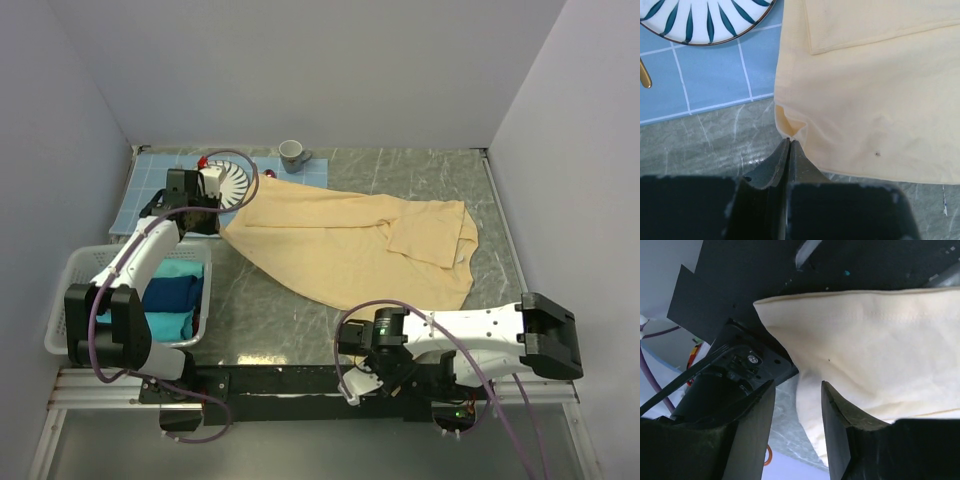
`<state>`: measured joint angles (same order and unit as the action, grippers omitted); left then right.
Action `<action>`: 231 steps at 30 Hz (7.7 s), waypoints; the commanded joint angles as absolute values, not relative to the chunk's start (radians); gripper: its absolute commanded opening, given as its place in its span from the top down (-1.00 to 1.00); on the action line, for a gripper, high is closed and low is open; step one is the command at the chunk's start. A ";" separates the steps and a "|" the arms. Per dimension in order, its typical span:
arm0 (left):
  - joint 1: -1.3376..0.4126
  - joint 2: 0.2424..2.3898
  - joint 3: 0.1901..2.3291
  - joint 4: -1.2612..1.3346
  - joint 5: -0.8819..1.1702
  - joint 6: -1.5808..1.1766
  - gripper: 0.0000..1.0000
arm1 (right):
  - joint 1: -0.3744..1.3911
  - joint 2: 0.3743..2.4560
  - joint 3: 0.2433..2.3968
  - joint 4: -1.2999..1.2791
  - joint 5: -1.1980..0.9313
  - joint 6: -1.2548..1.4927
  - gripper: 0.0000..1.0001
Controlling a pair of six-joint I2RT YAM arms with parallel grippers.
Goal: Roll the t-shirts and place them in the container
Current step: Fold the T-shirt at the center of the board.
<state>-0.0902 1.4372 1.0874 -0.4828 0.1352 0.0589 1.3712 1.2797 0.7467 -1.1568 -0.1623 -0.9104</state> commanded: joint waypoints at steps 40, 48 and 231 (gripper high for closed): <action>-0.086 1.391 1.115 -0.469 0.166 0.048 0.88 | 1.401 1.388 0.813 -1.101 -0.080 -0.649 1.00; -0.086 1.355 1.091 -0.521 0.156 0.052 0.92 | 1.257 1.194 0.882 -1.172 -0.012 -0.498 1.00; -0.218 2.289 1.983 -0.652 -0.020 0.124 0.26 | -0.184 1.907 1.609 -0.862 -0.133 -0.394 1.00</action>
<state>-0.2203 2.2536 1.9152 -0.6777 -0.0307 0.1104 -0.1764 1.9156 1.5711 -0.8551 -0.1253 -0.4015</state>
